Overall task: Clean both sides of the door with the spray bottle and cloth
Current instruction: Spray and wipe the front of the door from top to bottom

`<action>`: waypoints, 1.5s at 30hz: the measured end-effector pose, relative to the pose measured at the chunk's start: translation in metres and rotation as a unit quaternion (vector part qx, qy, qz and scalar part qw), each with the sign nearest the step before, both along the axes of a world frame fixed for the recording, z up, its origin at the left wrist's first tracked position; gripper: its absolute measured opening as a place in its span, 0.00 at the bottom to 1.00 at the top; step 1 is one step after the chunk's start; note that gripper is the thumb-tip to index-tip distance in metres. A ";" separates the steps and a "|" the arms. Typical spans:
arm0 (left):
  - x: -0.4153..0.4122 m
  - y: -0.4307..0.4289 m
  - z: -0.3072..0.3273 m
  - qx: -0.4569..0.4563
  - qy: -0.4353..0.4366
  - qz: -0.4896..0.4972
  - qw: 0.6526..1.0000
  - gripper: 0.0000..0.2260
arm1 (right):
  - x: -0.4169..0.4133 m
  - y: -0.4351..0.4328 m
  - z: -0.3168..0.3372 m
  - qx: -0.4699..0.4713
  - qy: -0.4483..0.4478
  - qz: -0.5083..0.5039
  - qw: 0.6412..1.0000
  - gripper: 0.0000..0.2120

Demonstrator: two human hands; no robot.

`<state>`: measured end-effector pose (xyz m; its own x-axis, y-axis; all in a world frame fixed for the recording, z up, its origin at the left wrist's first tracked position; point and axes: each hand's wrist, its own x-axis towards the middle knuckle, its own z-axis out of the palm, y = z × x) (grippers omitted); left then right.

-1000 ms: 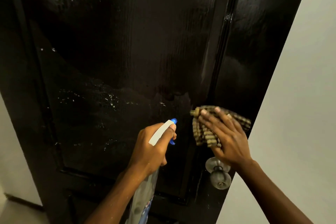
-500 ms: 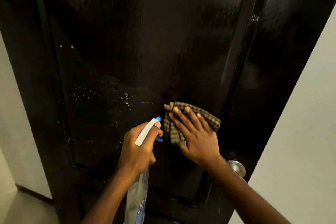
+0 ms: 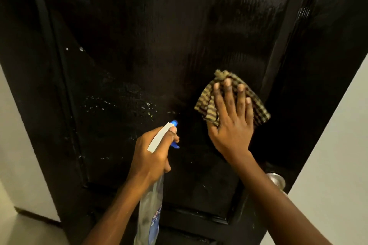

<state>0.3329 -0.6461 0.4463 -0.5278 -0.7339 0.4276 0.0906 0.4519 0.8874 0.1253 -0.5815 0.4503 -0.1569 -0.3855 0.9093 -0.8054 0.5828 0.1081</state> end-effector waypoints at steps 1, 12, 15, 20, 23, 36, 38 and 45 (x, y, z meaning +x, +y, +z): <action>0.000 -0.003 0.001 -0.007 0.001 -0.004 1.000 0.15 | 0.001 -0.002 -0.017 0.050 0.024 0.013 0.998 0.35; 0.000 -0.024 -0.003 -0.006 -0.020 -0.064 0.998 0.15 | -0.014 0.029 -0.040 -0.091 -0.093 -0.018 0.991 0.34; 0.001 -0.027 -0.004 -0.001 -0.024 -0.061 0.998 0.15 | 0.007 0.000 0.013 -0.139 -0.123 0.002 0.983 0.34; 0.011 -0.038 -0.011 -0.001 0.002 -0.010 1.000 0.15 | 0.030 -0.035 -0.014 0.001 0.005 0.023 1.000 0.33; 0.014 -0.041 -0.011 -0.003 0.017 0.002 1.000 0.19 | 0.030 -0.036 -0.076 0.132 0.076 0.065 0.986 0.32; 0.021 -0.047 -0.004 -0.013 0.020 0.033 0.999 0.16 | 0.021 -0.029 -0.011 -0.097 -0.041 -0.012 0.994 0.32; 0.023 -0.052 -0.003 -0.014 0.021 0.031 0.999 0.16 | 0.030 -0.042 -0.011 -0.046 0.004 0.003 0.999 0.30; 0.032 -0.088 0.000 -0.035 0.010 -0.021 0.999 0.16 | 0.024 -0.031 -0.096 0.041 0.039 -0.004 0.998 0.30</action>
